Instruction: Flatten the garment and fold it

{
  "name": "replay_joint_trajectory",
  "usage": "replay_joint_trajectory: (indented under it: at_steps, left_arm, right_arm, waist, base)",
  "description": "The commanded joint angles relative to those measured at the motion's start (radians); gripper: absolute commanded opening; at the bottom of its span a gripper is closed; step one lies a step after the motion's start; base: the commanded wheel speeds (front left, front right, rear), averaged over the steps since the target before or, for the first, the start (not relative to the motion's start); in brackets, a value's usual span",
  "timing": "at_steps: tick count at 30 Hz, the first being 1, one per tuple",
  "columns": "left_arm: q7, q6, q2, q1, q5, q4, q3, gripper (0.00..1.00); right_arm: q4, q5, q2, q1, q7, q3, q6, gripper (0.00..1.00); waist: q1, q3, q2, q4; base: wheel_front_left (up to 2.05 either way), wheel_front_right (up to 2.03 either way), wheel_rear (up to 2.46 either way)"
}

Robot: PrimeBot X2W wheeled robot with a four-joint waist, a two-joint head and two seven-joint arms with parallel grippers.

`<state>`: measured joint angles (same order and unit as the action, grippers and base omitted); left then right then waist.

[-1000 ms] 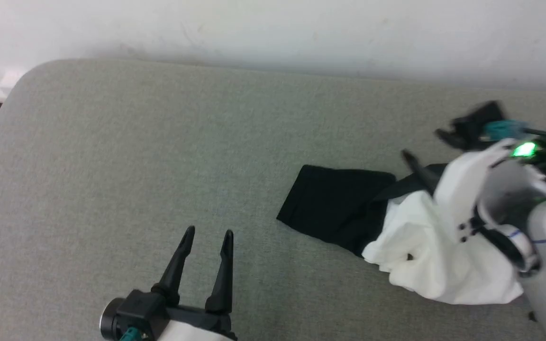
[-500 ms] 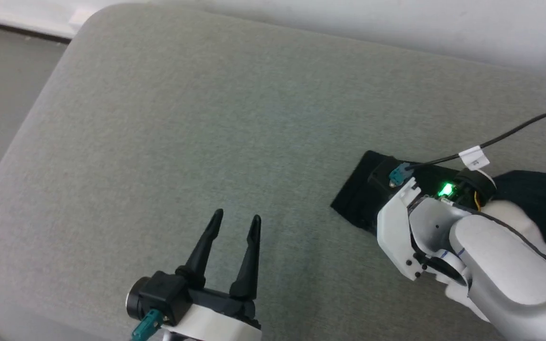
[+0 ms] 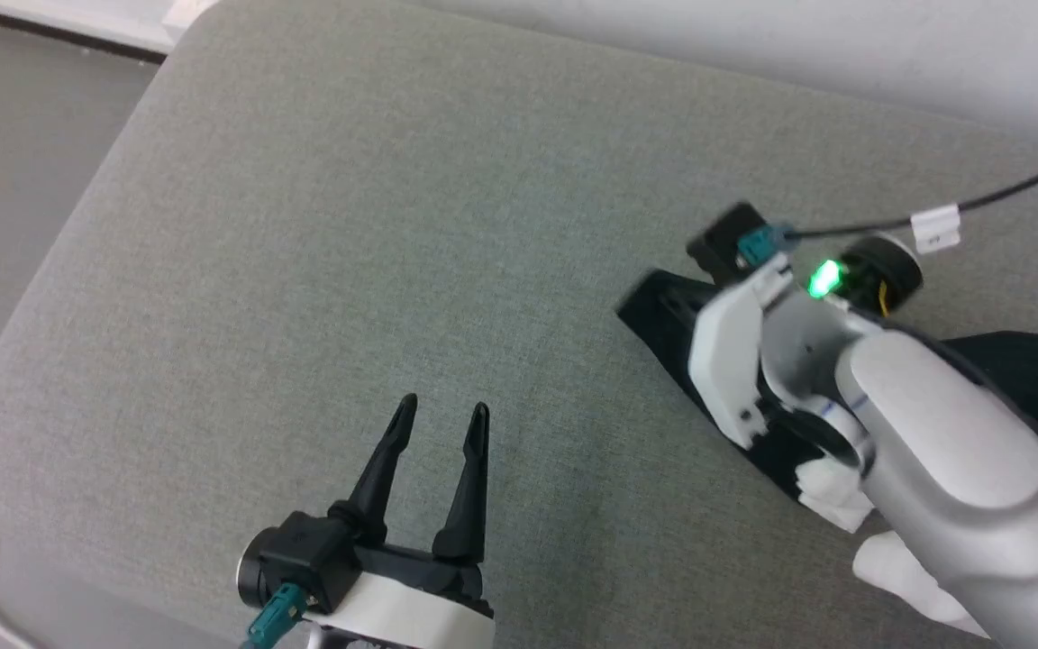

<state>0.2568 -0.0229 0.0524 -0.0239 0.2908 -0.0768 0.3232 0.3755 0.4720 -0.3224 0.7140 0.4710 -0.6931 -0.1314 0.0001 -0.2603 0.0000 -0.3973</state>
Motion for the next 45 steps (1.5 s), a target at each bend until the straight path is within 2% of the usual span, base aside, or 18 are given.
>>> replay_joint_trajectory:
  at_steps: [1, 9, 13, 16, 21, 25, 31, 32, 33, 34, 40, 45]
  left_arm:
    - [0.005, -0.004, -0.002, 0.0, -0.006, 0.004, -0.004, 1.0]
    - [0.005, -0.001, -0.002, -0.029, -0.004, 0.011, -0.002, 1.0]
    - [0.005, -0.002, -0.002, -0.043, 0.001, 0.014, -0.002, 1.0]
    - [0.005, -0.002, -0.002, -0.046, 0.006, 0.013, 0.001, 1.0]
    - [0.005, -0.006, -0.002, -0.049, 0.023, 0.016, 0.012, 1.0]
    - [0.005, -0.01, -0.002, -0.046, 0.041, 0.023, 0.033, 1.0]
    - [0.005, -0.017, -0.002, -0.007, 0.069, 0.034, 0.082, 1.0]
    - [0.005, -0.018, -0.002, 0.0, 0.073, 0.034, 0.086, 1.0]
    - [0.005, -0.019, -0.002, 0.005, 0.077, 0.034, 0.089, 1.0]
    - [0.005, -0.018, -0.002, 0.01, 0.079, 0.034, 0.091, 1.0]
    - [0.005, -0.019, -0.002, 0.017, 0.079, 0.04, 0.088, 1.0]
    - [0.005, -0.019, -0.002, 0.015, 0.054, 0.041, 0.065, 1.0]
  right_arm:
    - [-0.023, 0.011, 0.019, 0.044, -0.013, 0.01, 0.001, 0.0]
    - [-0.062, 0.039, 0.115, 0.211, -0.021, -0.011, 0.001, 0.0]
    - [-0.033, 0.073, 0.213, 0.318, -0.03, -0.035, 0.001, 0.0]
    - [0.012, 0.084, 0.253, 0.41, -0.052, -0.066, 0.001, 0.0]
    - [0.098, 0.142, 0.271, 0.518, -0.103, -0.127, 0.001, 0.0]
    - [0.185, 0.195, 0.272, 0.526, -0.136, -0.181, 0.001, 0.0]
    - [0.403, 0.144, 0.272, 0.478, -0.122, -0.251, 0.001, 0.0]
    - [0.429, 0.136, 0.272, 0.474, -0.117, -0.264, 0.001, 0.26]
    - [0.445, 0.133, 0.272, 0.471, -0.113, -0.278, 0.001, 0.97]
    - [0.459, 0.136, 0.272, 0.468, -0.114, -0.283, 0.001, 1.0]
    - [0.468, 0.172, 0.272, 0.483, -0.136, -0.311, 0.001, 1.0]
    - [0.433, 0.213, 0.272, 0.509, -0.222, -0.276, 0.001, 1.0]
  waist:
    - [-0.0001, 0.062, 0.0, 0.04]
    - [-0.0001, 0.129, 0.0, 0.018]
    - [-0.0001, 0.128, 0.0, -0.031]
    - [-0.0001, 0.114, 0.0, -0.081]
    - [-0.0001, 0.087, 0.0, -0.149]
    - [-0.0001, 0.07, 0.0, -0.181]
    - [-0.0001, 0.039, 0.0, -0.208]
    - [-0.0001, 0.033, 0.0, -0.209]
    - [-0.0001, 0.028, 0.0, -0.209]
    - [-0.0001, 0.024, 0.0, -0.208]
    - [-0.0001, 0.018, 0.0, -0.17]
    - [-0.0001, 0.053, 0.0, -0.104]
  base:
    - [0.0, 0.0, 0.0]
    - [0.0, 0.0, 0.0]
    - [0.0, 0.0, 0.0]
    - [0.0, 0.0, 0.0]
    - [0.0, 0.0, 0.0]
    - [0.0, 0.0, 0.0]
    - [0.0, 0.0, 0.0]
    - [0.0, 0.0, 0.0]
    - [0.0, 0.0, 0.0]
    - [0.0, 0.0, 0.0]
    - [0.0, 0.0, 0.0]
    - [0.0, 0.0, 0.0]
